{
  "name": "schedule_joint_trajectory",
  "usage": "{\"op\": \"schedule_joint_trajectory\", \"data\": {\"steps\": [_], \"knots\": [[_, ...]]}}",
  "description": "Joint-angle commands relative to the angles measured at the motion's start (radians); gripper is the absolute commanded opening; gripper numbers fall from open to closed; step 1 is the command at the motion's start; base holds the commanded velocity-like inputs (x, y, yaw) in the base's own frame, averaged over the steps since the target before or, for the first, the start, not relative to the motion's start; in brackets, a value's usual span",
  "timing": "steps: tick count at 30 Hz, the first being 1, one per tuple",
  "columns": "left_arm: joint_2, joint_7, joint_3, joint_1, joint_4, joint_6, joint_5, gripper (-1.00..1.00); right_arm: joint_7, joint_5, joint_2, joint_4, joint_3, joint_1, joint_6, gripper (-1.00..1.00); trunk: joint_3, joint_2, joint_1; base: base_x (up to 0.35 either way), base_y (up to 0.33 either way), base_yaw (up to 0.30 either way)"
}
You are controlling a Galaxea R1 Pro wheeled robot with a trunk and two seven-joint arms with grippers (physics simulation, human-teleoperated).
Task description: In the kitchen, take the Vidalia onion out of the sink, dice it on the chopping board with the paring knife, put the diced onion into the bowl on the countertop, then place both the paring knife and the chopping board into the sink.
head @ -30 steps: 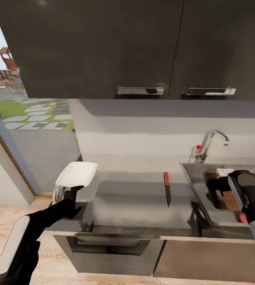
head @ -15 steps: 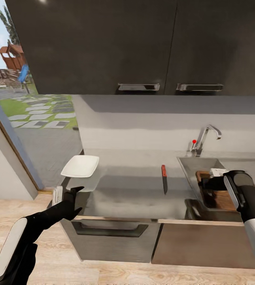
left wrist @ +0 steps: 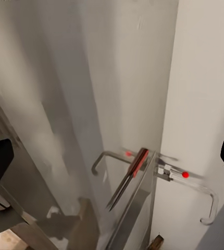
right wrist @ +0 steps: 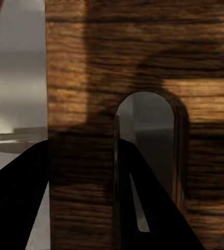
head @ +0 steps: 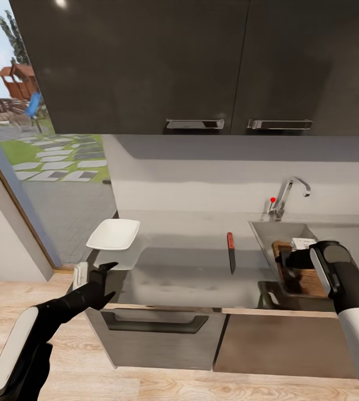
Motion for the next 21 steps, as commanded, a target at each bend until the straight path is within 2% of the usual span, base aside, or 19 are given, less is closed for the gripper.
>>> {"op": "schedule_joint_trajectory", "data": {"steps": [1,4,5,21], "knots": [[0.001,0.002,0.001,0.000,0.000,0.001,0.006,1.00,0.002,-0.005,0.006,-0.002,-0.002,0.002,0.002,-1.00,-0.002,-0.002,0.001,0.000,0.000,0.000],[0.002,-0.015,0.001,0.001,0.000,-0.002,0.004,1.00,0.002,-0.016,0.023,-0.005,-0.004,0.005,0.000,-1.00,-0.002,-0.002,0.001,0.000,0.000,0.000],[0.002,-0.032,0.001,0.002,0.000,-0.003,0.004,1.00,0.002,-0.017,0.036,-0.006,-0.004,0.005,-0.001,-1.00,-0.002,-0.002,0.001,0.000,0.000,0.000],[0.005,-0.038,0.002,0.002,-0.001,-0.001,0.004,1.00,0.003,-0.019,0.039,-0.013,-0.004,0.008,-0.001,-1.00,-0.002,-0.002,0.001,0.000,0.000,0.000]]}}
